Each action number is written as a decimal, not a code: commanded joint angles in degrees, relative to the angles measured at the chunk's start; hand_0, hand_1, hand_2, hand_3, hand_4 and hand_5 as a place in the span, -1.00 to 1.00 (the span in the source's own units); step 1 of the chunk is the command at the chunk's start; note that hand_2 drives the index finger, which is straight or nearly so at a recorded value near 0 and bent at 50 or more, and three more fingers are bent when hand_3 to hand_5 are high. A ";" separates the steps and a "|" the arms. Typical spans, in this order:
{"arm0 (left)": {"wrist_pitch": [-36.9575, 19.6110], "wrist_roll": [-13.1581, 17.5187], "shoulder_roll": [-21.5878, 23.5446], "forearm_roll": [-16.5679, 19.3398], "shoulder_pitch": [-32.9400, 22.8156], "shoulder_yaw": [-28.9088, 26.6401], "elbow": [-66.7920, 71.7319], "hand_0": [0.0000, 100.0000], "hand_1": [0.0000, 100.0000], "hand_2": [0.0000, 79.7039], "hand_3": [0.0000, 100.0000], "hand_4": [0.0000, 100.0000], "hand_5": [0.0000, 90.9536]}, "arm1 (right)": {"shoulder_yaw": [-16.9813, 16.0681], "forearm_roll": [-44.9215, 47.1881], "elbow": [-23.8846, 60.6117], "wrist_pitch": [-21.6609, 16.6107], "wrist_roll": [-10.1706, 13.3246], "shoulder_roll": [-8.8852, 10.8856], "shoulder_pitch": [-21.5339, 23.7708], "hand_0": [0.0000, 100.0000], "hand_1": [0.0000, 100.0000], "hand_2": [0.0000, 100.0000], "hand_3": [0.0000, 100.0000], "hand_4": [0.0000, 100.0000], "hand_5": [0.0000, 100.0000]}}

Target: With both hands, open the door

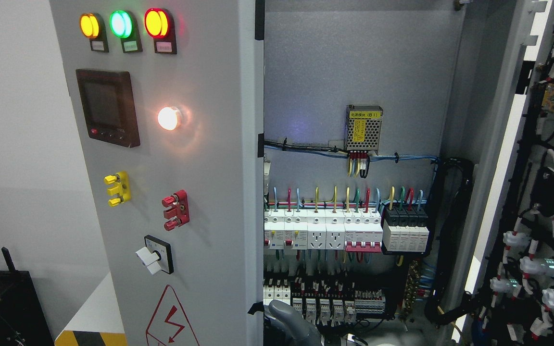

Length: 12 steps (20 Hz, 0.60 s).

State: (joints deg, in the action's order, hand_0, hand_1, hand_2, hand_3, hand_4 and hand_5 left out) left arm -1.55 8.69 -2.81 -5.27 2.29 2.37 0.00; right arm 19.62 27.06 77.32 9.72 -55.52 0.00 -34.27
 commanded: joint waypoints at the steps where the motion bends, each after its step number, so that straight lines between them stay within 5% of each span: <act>1: 0.05 0.01 0.00 0.00 0.00 0.00 1.32 -0.76 -0.22 -1.00 -1.00 -1.00 -1.00 | 1.65 0.09 -0.24 0.21 0.24 0.08 -1.85 -0.90 -1.00 -1.00 -1.00 -1.00 -1.00; 10: 0.05 0.01 0.00 0.00 0.00 0.00 1.32 -0.76 -0.22 -1.00 -1.00 -1.00 -1.00 | 1.47 3.00 0.02 0.74 -0.20 0.08 -1.85 -0.90 -1.00 -1.00 -1.00 -1.00 -1.00; 12: 0.05 0.01 0.00 0.00 0.00 0.00 1.32 -0.76 -0.22 -1.00 -1.00 -1.00 -1.00 | 1.47 3.00 0.02 0.74 -2.21 0.08 -1.85 -0.90 -1.00 -1.00 -1.00 -1.00 -1.00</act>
State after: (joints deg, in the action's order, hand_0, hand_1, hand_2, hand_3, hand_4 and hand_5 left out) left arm -1.52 8.69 -2.81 -5.27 2.29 2.37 0.00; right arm 20.60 29.14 77.24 10.46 -55.63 0.00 -35.89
